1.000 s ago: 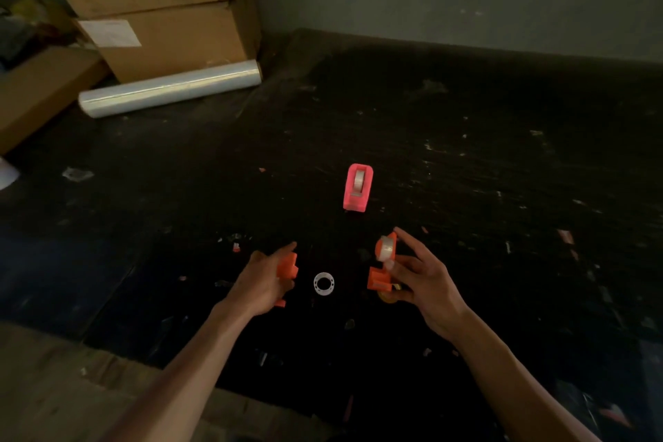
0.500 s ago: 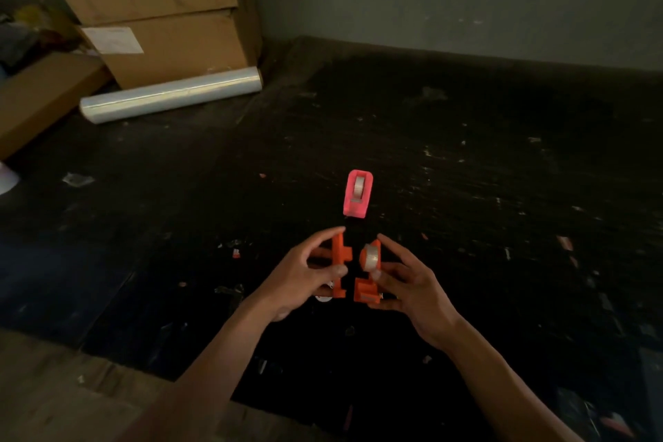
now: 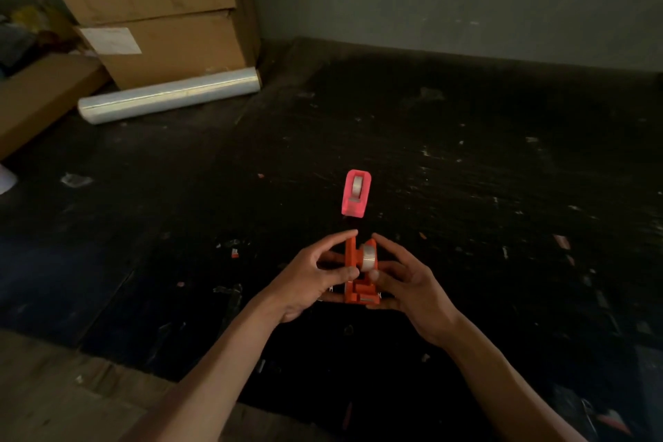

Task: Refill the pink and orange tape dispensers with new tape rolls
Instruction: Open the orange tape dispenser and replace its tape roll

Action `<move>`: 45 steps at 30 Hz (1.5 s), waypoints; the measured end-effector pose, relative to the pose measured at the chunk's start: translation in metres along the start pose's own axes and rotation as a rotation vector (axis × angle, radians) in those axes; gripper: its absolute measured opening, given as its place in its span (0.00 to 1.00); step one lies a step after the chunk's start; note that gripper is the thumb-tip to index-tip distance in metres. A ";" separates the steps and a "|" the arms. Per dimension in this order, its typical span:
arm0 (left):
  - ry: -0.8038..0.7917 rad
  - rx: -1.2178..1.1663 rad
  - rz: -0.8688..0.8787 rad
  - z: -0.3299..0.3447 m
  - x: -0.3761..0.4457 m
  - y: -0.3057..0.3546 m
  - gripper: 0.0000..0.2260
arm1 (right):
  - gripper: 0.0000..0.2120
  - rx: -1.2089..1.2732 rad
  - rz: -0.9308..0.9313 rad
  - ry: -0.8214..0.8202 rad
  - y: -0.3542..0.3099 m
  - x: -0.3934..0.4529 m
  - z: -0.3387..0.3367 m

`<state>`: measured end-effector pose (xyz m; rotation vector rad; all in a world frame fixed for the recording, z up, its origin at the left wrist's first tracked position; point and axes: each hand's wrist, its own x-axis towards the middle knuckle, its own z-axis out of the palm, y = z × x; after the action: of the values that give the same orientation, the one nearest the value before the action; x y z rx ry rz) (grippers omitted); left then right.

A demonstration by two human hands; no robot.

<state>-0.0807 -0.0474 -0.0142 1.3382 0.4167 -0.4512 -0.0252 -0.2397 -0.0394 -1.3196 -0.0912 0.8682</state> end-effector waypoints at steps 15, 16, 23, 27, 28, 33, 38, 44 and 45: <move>0.032 -0.013 0.006 0.005 0.000 -0.005 0.26 | 0.26 -0.115 0.057 -0.030 0.000 0.004 -0.003; 0.062 -0.030 0.004 0.008 0.001 -0.006 0.26 | 0.28 -0.129 0.058 -0.026 0.000 0.005 -0.002; 0.281 -0.042 0.079 0.021 0.008 -0.014 0.26 | 0.36 -0.571 -0.101 0.052 0.001 0.002 0.008; 0.301 0.353 0.165 0.012 0.006 -0.027 0.29 | 0.35 -0.654 -0.099 0.092 0.004 -0.002 -0.002; 0.314 0.514 0.216 0.007 0.005 -0.032 0.31 | 0.36 -0.675 -0.083 0.070 0.005 -0.005 -0.004; 0.183 0.896 0.293 -0.006 -0.001 -0.055 0.32 | 0.34 -0.833 -0.044 -0.053 0.018 -0.019 -0.021; 0.166 1.112 0.358 -0.002 -0.004 -0.075 0.21 | 0.27 -1.107 -0.099 -0.094 0.031 -0.025 -0.023; 0.190 1.055 0.407 0.000 -0.006 -0.090 0.18 | 0.21 -1.237 -0.260 0.008 0.048 -0.022 -0.020; 0.196 1.050 0.416 0.000 -0.006 -0.090 0.18 | 0.20 -1.246 -0.292 0.021 0.049 -0.021 -0.017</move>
<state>-0.1343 -0.0621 -0.0855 2.4374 0.0154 -0.1684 -0.0555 -0.2668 -0.0782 -2.3755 -0.8984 0.5043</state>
